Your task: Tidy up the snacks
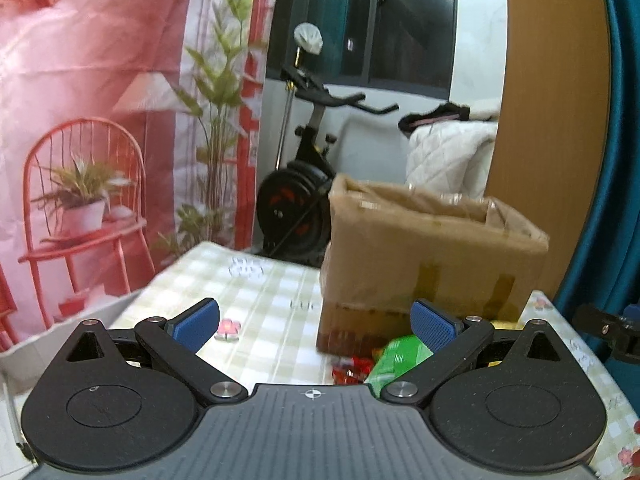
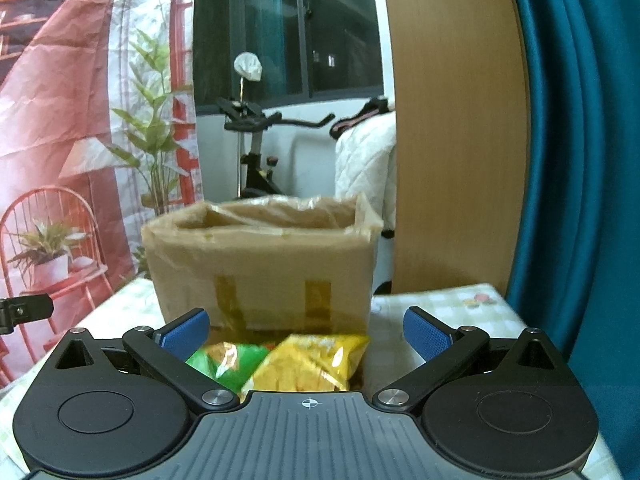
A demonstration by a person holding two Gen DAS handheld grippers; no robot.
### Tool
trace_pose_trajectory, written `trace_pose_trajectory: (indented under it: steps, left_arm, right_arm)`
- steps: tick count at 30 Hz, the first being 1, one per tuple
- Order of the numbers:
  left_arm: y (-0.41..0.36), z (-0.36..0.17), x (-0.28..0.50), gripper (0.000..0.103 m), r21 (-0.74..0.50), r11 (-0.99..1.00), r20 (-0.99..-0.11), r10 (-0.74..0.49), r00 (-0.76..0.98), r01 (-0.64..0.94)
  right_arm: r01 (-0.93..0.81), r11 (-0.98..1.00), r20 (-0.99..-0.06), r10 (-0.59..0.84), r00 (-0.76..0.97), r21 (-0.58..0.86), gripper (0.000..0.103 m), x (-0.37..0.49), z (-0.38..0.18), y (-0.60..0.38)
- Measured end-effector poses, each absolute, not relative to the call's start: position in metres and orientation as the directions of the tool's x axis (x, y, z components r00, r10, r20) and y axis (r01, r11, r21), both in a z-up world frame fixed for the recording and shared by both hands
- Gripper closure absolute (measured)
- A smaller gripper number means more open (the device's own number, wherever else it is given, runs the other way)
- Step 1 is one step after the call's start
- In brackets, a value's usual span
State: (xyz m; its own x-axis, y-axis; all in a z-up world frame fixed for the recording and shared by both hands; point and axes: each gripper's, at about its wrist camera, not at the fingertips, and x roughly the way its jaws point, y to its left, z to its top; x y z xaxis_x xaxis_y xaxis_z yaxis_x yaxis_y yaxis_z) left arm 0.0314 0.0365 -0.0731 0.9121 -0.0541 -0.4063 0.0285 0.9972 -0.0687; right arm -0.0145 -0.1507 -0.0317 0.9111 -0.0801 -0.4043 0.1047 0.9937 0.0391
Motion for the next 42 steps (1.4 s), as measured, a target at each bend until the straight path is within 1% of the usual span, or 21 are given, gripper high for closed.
trace_pose_trajectory:
  steps: [3,7,10,13,16,20,24,28,30,34,39,42]
  left_arm:
    - [0.042,-0.086,0.038,0.001,-0.075,0.997,-0.433,-0.062,0.899,0.033]
    - [0.052,-0.108,0.047,0.001,-0.116,0.993,-0.489,-0.083,0.868,0.03]
    - [0.053,-0.122,0.051,0.007,-0.08,0.996,-0.524,-0.067,0.849,0.029]
    - [0.052,-0.134,0.055,0.008,-0.065,0.997,-0.566,-0.072,0.821,0.043]
    - [0.052,-0.148,0.059,0.01,-0.111,0.992,-0.634,-0.112,0.765,0.054]
    - [0.056,-0.162,0.056,0.01,-0.2,0.979,-0.694,-0.177,0.698,0.049]
    - [0.061,-0.171,0.058,0.009,-0.312,0.95,-0.732,-0.238,0.639,-0.004]
    - [0.059,-0.178,0.063,0.009,-0.341,0.939,-0.748,-0.244,0.617,-0.043]
    - [0.055,-0.181,0.068,0.009,-0.339,0.94,-0.749,-0.249,0.614,-0.031]
    - [0.038,-0.189,0.072,0.009,-0.256,0.967,-0.76,-0.19,0.622,-0.017]
    - [0.025,-0.195,0.071,0.009,-0.203,0.979,-0.734,-0.149,0.663,-0.005]
    - [0.02,-0.199,0.074,0.007,-0.183,0.983,-0.734,-0.139,0.665,0.003]
  right_arm:
    - [0.1,0.994,-0.451,-0.072,0.889,0.038,0.0,-0.006,-0.052,-0.148]
    - [0.087,0.996,-0.493,-0.058,0.868,0.035,0.0,0.001,-0.076,-0.142]
    - [0.08,0.996,-0.508,-0.044,0.86,0.049,0.0,0.006,-0.086,-0.142]
    - [0.08,0.995,-0.515,-0.036,0.856,0.064,0.0,0.01,-0.093,-0.143]
    - [0.077,0.994,-0.528,-0.025,0.849,0.075,0.0,0.013,-0.099,-0.145]
    - [0.069,0.994,-0.535,-0.011,0.845,0.089,0.0,0.014,-0.103,-0.148]
    - [0.072,0.992,-0.54,-0.007,0.841,0.101,0.0,0.017,-0.108,-0.15]
    - [0.065,0.992,-0.541,0.005,0.841,0.11,0.0,0.016,-0.111,-0.15]
    - [0.065,0.991,-0.542,0.006,0.84,0.113,0.0,0.016,-0.112,-0.151]
    - [0.068,0.99,-0.538,0.007,0.843,0.12,0.0,0.016,-0.112,-0.153]
    - [0.073,0.989,-0.536,0.006,0.844,0.126,0.0,0.015,-0.114,-0.156]
    - [0.075,0.988,-0.537,0.008,0.844,0.133,0.0,0.015,-0.114,-0.157]
